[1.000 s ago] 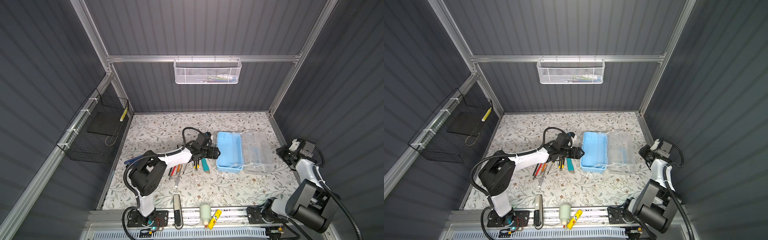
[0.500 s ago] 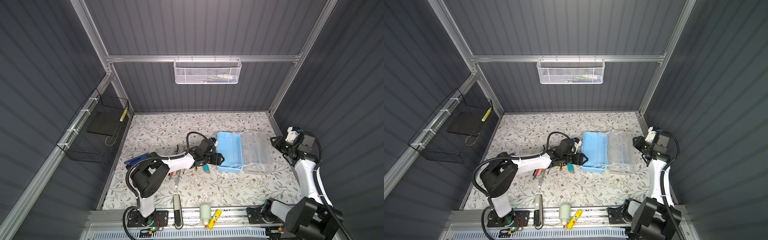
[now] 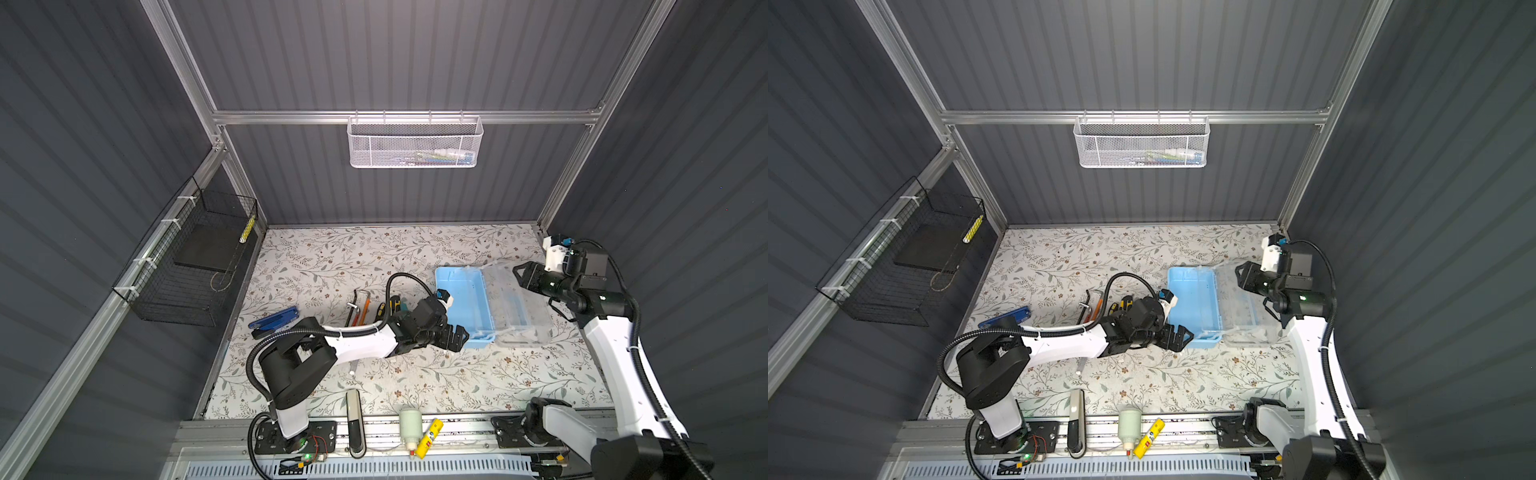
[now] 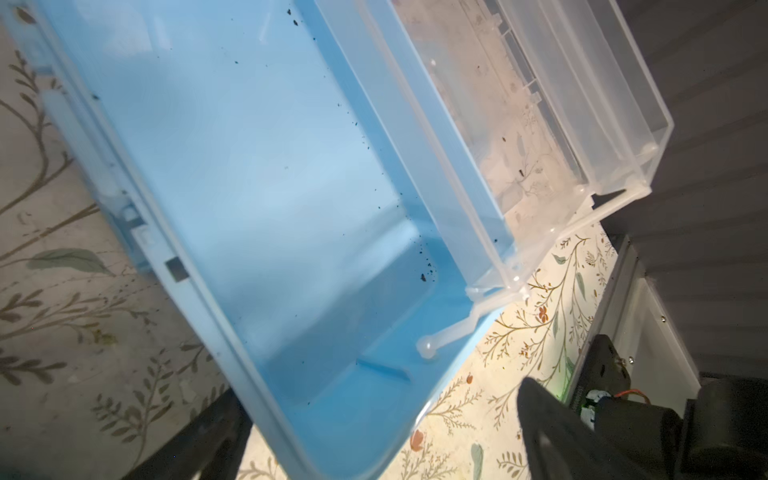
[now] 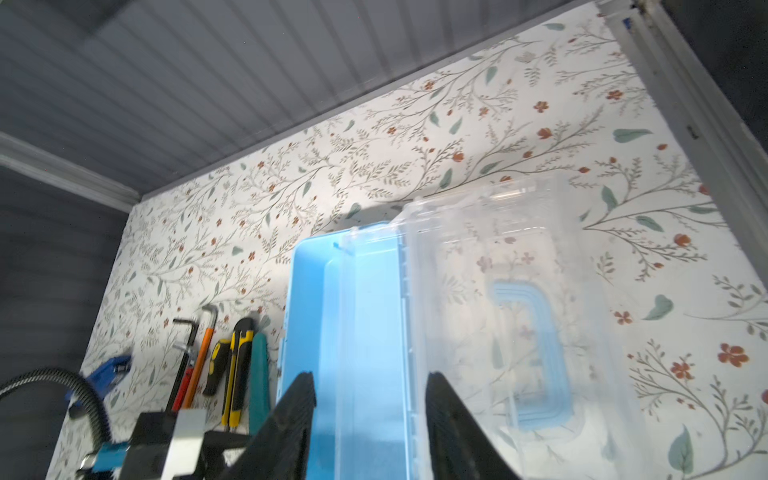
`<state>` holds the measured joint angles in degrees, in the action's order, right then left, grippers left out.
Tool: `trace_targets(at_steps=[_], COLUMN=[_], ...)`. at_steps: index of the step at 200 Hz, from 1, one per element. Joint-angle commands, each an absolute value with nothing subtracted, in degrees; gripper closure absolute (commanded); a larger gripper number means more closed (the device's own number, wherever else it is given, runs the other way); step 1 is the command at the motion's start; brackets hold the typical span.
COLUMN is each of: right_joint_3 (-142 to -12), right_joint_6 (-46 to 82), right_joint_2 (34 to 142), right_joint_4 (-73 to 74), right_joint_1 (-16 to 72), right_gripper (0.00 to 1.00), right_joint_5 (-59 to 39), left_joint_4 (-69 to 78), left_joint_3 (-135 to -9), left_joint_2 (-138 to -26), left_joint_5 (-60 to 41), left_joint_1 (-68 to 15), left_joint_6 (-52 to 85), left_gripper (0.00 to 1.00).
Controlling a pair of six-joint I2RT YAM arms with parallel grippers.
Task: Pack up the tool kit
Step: 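Move the right gripper to the tools while the left draws back, then grasp the teal scraper with the right gripper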
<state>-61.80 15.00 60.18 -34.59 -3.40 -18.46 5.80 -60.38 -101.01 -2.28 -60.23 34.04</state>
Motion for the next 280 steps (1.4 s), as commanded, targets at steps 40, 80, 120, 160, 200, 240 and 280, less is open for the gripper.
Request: trace_targets(at_steps=[40,80,120,160,200,240,280], right_joint_3=[-58.8,-63.6,-72.3,-79.4,-84.5,-89.2,-86.2], right_joint_6=[19.3,21.4,19.5,15.8,13.8,14.8,15.5], right_joint_2=[55.6,73.9,91.5,103.6,112.7,118.8,118.8], right_joint_4=[-37.9,-39.9,-40.3,-41.1,-41.8,-43.1,-41.8], right_joint_1=[27.8,47.1,51.8,51.1,49.6,48.7,47.8], right_gripper=[0.53,0.50,0.47,0.45,0.46,0.46,0.47], right_joint_5=[-6.7,6.0,2.5,2.5,1.3,3.2,5.2], left_joint_4=[-16.3,-14.1,-9.7,-2.9,-3.0,-3.1,-2.9], left_joint_3=[-52.6,-37.9,-31.0,-24.0,-23.7,-23.2,-23.7], left_joint_2=[-72.1,-54.0,-49.2,-48.3,-49.4,-48.3,-49.6], left_joint_5=[28.7,26.0,29.8,27.3,26.7,27.1,26.7], left_joint_1=[-53.9,-34.3,-30.1,-28.6,-28.6,-28.6,-28.6], left_joint_6=[25.0,22.6,20.4,19.4,18.5,18.7,18.5], left_gripper=[0.00,0.01,0.01,0.00,0.00,0.01,0.01])
